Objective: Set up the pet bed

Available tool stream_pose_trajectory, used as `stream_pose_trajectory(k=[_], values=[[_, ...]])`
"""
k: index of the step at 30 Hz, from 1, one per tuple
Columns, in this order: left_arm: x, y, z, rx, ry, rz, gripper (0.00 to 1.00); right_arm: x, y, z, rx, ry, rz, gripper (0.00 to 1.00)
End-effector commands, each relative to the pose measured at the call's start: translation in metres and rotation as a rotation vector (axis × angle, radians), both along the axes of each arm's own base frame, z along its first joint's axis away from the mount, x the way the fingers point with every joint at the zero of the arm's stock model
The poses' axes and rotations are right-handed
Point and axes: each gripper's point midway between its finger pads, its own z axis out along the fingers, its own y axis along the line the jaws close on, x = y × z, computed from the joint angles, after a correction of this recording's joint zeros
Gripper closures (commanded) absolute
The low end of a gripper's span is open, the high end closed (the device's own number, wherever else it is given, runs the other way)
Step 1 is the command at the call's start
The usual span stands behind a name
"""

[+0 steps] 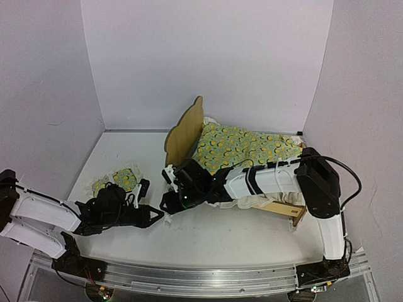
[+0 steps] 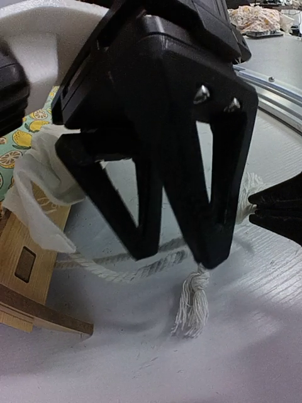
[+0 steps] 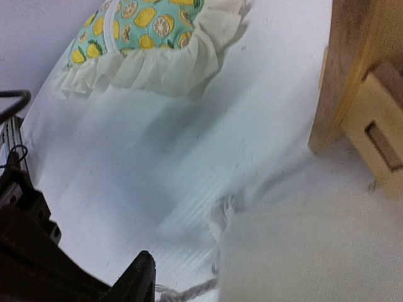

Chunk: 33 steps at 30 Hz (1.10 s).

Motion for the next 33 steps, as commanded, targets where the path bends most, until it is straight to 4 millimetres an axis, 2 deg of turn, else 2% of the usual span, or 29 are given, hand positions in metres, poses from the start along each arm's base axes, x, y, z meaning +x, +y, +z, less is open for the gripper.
stream_pose_trajectory(k=[1,4,7,9,12,16,20,23,28,33], values=[[0.008,0.010,0.013,-0.003,-0.062,0.048,1.00,-0.033,-0.012,0.060,0.040,0.068,0.104,0.46],[0.017,0.021,0.020,0.008,-0.094,0.103,1.00,-0.039,-0.024,0.053,0.015,0.074,0.108,0.42],[0.024,0.028,0.025,0.018,-0.118,0.144,1.00,-0.033,-0.037,0.047,-0.001,0.009,0.070,0.41],[0.026,0.030,0.026,0.029,-0.124,0.151,1.00,-0.028,-0.043,0.032,0.014,-0.042,0.032,0.41],[0.032,0.036,0.025,0.050,-0.141,0.185,1.00,-0.029,-0.036,0.011,0.045,-0.116,0.031,0.43],[0.032,0.035,0.025,0.058,-0.143,0.180,1.00,-0.038,-0.016,0.000,0.116,-0.226,0.060,0.49],[0.031,0.037,0.024,0.060,-0.143,0.181,1.00,-0.041,-0.010,-0.017,0.152,-0.304,0.063,0.52],[0.030,0.038,0.024,0.059,-0.139,0.182,1.00,-0.032,-0.008,-0.030,0.120,-0.351,0.021,0.59],[0.028,0.039,0.021,0.059,-0.129,0.181,1.00,-0.012,-0.009,-0.041,0.074,-0.414,-0.067,0.63],[0.028,0.037,0.020,0.061,-0.123,0.171,1.00,-0.005,0.000,-0.047,0.061,-0.442,-0.071,0.68]])
